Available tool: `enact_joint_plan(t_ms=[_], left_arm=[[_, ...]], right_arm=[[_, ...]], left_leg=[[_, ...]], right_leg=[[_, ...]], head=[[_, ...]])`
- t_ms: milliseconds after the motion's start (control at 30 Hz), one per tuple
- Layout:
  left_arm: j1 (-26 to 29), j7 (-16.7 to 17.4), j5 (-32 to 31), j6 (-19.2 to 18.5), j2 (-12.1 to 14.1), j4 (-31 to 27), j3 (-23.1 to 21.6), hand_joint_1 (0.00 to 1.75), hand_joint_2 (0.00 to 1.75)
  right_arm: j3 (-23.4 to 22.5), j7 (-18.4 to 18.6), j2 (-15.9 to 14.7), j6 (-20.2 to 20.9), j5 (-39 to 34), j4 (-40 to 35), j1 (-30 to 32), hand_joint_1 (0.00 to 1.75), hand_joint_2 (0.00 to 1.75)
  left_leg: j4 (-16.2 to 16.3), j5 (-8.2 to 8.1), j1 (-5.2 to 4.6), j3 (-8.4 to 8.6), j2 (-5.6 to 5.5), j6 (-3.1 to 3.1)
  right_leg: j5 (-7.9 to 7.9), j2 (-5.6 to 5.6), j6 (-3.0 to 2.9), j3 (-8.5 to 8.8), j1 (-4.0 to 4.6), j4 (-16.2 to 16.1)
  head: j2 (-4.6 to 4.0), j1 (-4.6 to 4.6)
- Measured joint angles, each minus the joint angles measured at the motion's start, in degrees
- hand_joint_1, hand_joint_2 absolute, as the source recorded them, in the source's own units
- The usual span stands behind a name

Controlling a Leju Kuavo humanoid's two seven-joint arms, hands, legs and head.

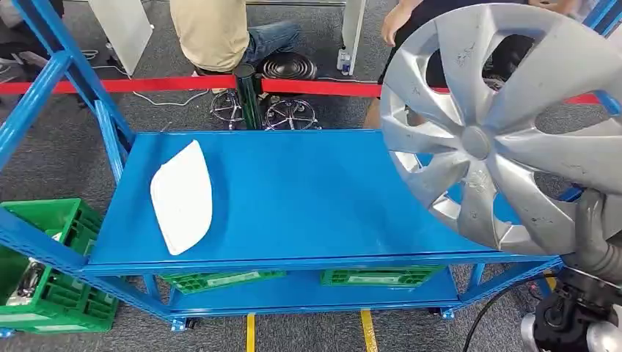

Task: Take the parts from the cabinet and place them on the table.

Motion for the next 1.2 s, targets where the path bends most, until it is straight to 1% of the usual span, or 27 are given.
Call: enact_joint_plan(t_ms=[100,133,167,300,733,900,967,1133,1200], left_arm=[[-0.02,-2.43,-0.85,1.51,0.02,0.00,0.00,0.00,1.75],[-0.06,-2.62,-0.90,0.92,0.00,0.00,0.00,0.00,1.75],[-0.08,-2.58,-0.72,-0.26,0.00,-0.04,0.00,0.00,1.75],[-0.10,-2.47,-0.30,-2.54,0.00,-0.26,0.00,0.00,1.75],[-0.12,-2.47,0.31,-2.82,0.00,-0.48,0.00,0.00,1.75],[-0.12,-2.99,1.73,-3.52,0.00,-0.48,0.00,0.00,1.75],[-0.12,-3.43,2.06,-3.61,0.00,-0.48,0.02,0.00,1.75],[-0.14,-4.11,3.54,-4.51,0.04,-0.48,0.15,0.00,1.75],[-0.16,-4.37,4.39,-4.44,0.09,-0.48,0.26,0.00,1.75]], right_arm=[[-0.02,0.07,0.04,-0.02,0.79,-0.02,0.05,1.75,1.75],[-0.02,0.37,0.04,0.00,1.22,-0.02,0.04,1.75,1.75],[-0.02,0.59,0.04,0.09,1.44,-0.02,0.01,1.75,1.75],[0.02,1.14,0.04,0.55,1.90,0.02,-0.22,1.75,1.75],[0.11,1.27,0.04,0.77,1.86,0.59,-0.51,1.75,1.75],[0.29,1.68,0.00,3.47,1.66,0.59,-0.85,1.75,1.75],[0.53,1.79,-0.07,3.74,2.65,0.59,-0.86,1.75,1.75],[1.62,1.18,-0.11,2.78,11.69,-1.41,-0.88,1.75,1.75],[1.92,1.18,-0.04,2.23,13.04,-3.01,-1.07,1.75,1.75]], left_leg=[[0.00,0.00,0.00,0.00,0.02,0.00],[0.00,0.00,0.00,0.00,0.03,0.00],[0.00,0.00,0.00,0.00,0.04,0.00],[0.00,0.00,0.00,0.00,0.11,0.00],[0.00,-0.01,0.00,0.01,0.29,0.00],[0.00,-0.01,0.00,0.01,0.30,0.00],[0.00,-0.01,0.00,0.01,0.30,0.00],[0.00,-0.01,0.00,0.01,0.29,0.00],[0.00,-0.01,0.00,0.01,0.29,0.00]], right_leg=[[0.00,0.02,0.00,0.00,0.00,0.00],[0.00,0.02,0.00,0.00,0.00,0.00],[0.00,0.02,0.00,0.00,0.00,0.00],[0.00,0.02,0.00,-0.01,0.00,0.00],[0.00,0.10,0.00,-0.02,0.00,0.00],[0.00,0.11,0.00,-0.02,0.00,0.01],[0.00,0.10,0.00,-0.02,0.00,0.01],[0.00,0.10,0.00,-0.03,0.00,0.01],[0.00,0.10,0.00,-0.04,0.00,0.01]], head=[[0.00,0.02],[0.00,0.00],[0.00,0.02],[0.00,0.02],[0.00,0.02],[0.00,0.02],[0.00,0.00],[0.00,0.02],[0.00,0.02]])
